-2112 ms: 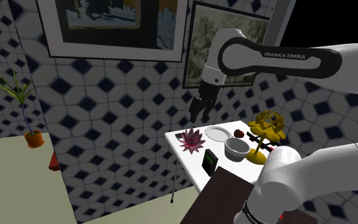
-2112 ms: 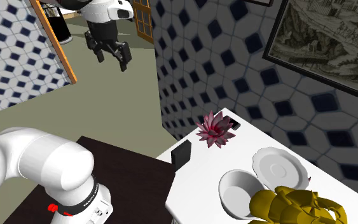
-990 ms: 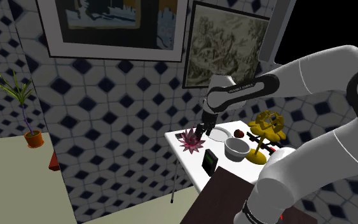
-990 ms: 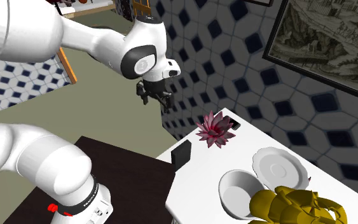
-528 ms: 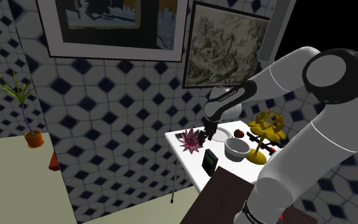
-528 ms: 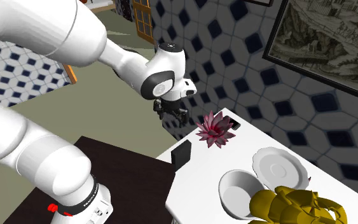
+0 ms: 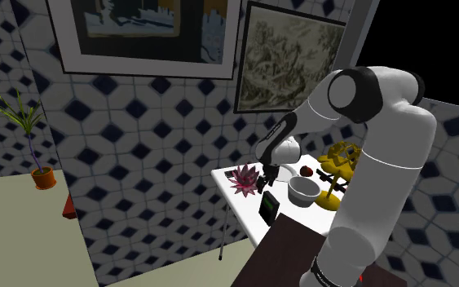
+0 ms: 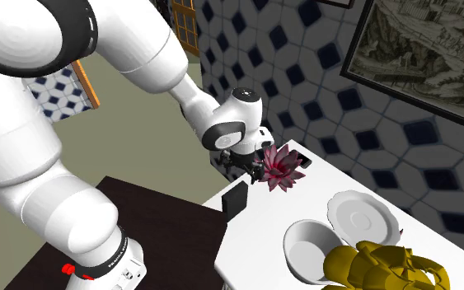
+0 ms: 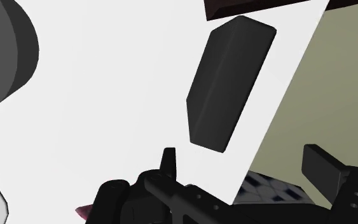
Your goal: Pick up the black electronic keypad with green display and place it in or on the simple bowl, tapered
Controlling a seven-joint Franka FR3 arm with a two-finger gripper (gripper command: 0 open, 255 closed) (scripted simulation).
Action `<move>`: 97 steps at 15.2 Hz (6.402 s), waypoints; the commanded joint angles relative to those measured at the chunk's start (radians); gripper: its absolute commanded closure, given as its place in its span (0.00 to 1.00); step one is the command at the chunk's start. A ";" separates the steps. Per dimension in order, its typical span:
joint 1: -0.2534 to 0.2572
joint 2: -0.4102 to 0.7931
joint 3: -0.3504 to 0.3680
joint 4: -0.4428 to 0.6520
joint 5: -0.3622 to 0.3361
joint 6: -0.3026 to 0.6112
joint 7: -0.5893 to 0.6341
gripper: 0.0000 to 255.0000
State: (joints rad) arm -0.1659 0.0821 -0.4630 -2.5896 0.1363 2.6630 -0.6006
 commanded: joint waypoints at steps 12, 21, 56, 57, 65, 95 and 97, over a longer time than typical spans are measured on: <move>-0.068 0.178 0.078 0.042 0.196 0.113 -0.167 0.00; -0.068 0.178 0.078 0.042 0.195 0.113 -0.167 1.00; -0.023 -0.260 -0.022 0.081 -0.224 -0.310 0.145 1.00; -0.024 -0.271 -0.020 0.086 -0.229 -0.326 0.149 1.00; -0.067 -0.237 -0.098 0.201 -0.216 -0.406 0.013 1.00; -0.350 0.313 -0.226 0.723 0.184 -0.515 -0.596 1.00; -0.355 0.328 -0.219 0.714 0.197 -0.495 -0.605 1.00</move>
State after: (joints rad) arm -0.5199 0.4043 -0.6851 -1.8704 0.3275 2.1576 -1.2020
